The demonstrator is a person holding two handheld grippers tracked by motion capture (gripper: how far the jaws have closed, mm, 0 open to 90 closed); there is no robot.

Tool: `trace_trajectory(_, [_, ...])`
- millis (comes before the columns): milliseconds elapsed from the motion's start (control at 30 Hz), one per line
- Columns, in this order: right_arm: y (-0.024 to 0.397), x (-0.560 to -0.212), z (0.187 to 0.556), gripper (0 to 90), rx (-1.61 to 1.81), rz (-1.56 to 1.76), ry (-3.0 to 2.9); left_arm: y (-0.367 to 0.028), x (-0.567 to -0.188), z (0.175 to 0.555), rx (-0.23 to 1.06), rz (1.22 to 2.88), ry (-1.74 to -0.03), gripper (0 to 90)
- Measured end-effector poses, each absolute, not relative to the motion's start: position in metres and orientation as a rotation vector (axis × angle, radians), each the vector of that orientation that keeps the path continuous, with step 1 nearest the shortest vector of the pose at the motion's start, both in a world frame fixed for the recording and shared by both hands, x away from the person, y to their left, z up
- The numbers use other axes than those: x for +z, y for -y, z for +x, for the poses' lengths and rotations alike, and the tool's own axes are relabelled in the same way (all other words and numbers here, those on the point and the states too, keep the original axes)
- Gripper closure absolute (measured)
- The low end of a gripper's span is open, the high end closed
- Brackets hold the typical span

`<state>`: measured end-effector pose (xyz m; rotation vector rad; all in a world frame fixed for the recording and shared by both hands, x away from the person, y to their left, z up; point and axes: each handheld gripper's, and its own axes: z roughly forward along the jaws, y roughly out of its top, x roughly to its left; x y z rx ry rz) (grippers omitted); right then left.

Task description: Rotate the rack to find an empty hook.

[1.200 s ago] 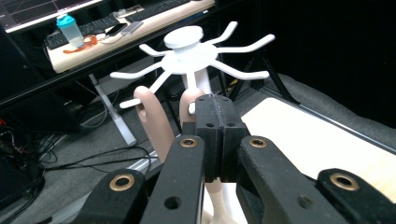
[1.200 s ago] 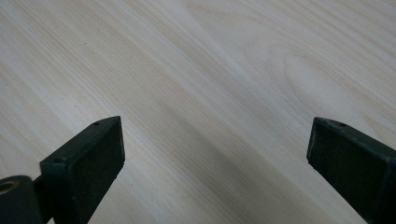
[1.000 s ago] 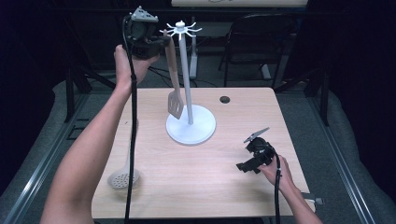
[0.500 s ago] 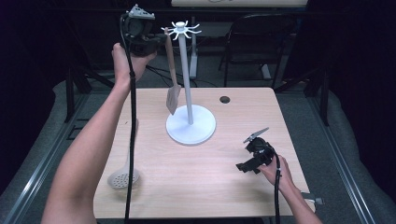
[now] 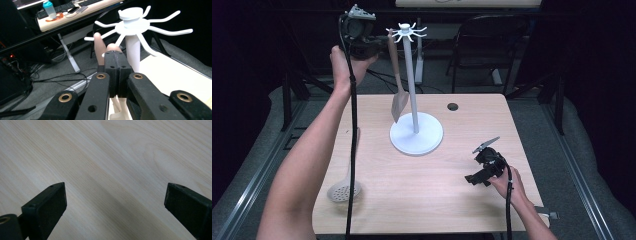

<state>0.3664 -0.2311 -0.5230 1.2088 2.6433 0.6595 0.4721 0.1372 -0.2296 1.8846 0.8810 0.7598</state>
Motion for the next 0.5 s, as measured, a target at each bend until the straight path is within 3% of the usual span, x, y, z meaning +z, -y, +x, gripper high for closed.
trace_trajectory(300, [0.23,-0.523,0.366,3.7,0.681,1.201,-2.635,-0.154,-0.24,0.462,0.746,1.887,-0.901,79.5])
trace_trajectory(500, [0.23,-0.522,0.366,3.7,0.645,1.196,-2.64,-0.164,-0.25,0.458,0.72,1.911,-0.955,56.7])
